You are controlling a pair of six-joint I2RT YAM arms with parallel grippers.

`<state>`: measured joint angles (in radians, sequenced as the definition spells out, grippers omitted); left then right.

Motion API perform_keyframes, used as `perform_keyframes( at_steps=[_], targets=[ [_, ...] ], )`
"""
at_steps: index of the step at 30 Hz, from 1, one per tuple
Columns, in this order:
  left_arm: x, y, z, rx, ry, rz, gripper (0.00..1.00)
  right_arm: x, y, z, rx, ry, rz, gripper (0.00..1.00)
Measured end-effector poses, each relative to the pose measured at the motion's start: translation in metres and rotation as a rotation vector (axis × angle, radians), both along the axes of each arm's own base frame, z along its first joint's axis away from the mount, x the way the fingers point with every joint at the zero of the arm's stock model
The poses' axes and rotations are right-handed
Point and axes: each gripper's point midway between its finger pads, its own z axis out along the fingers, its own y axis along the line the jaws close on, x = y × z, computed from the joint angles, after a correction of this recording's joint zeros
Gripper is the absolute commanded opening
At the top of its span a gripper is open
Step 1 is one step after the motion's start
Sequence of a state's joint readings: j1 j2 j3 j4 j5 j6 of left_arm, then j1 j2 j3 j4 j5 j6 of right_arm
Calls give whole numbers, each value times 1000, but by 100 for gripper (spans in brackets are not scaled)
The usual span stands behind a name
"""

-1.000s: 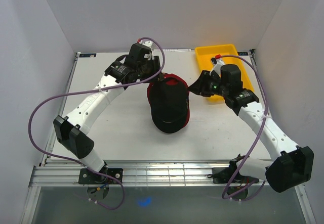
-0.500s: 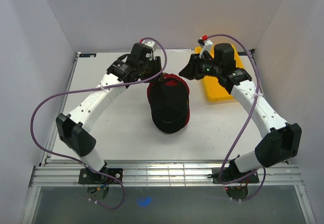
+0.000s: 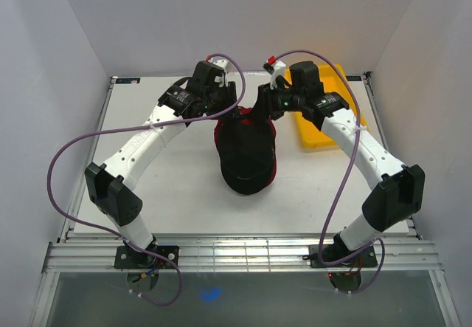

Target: Stack the hats

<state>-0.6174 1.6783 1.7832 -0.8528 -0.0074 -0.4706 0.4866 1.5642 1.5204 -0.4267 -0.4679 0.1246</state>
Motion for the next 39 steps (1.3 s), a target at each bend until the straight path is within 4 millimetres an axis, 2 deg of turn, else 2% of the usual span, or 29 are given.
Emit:
perform_keyframes(
  at_steps=[6, 8, 13, 16, 20, 39],
  targets=[
    [1, 0, -1, 3, 0, -2, 52, 9, -2, -24, -82, 26, -29, 38],
    [1, -1, -1, 4, 0, -3, 52, 11, -2, -24, -87, 23, -37, 29],
    [7, -3, -4, 7, -5, 0, 44, 13, -2, -23, -100, 11, -58, 22],
    [10, -5, -5, 10, -14, 7, 36, 15, -3, -24, -104, 12, -73, 20],
    [15, -7, -6, 9, -34, 20, 30, 20, -1, -26, -100, 18, -84, 18],
    [37, -3, -19, -18, -130, 115, 25, 48, 4, -42, -17, -71, -188, 17]
  ],
)
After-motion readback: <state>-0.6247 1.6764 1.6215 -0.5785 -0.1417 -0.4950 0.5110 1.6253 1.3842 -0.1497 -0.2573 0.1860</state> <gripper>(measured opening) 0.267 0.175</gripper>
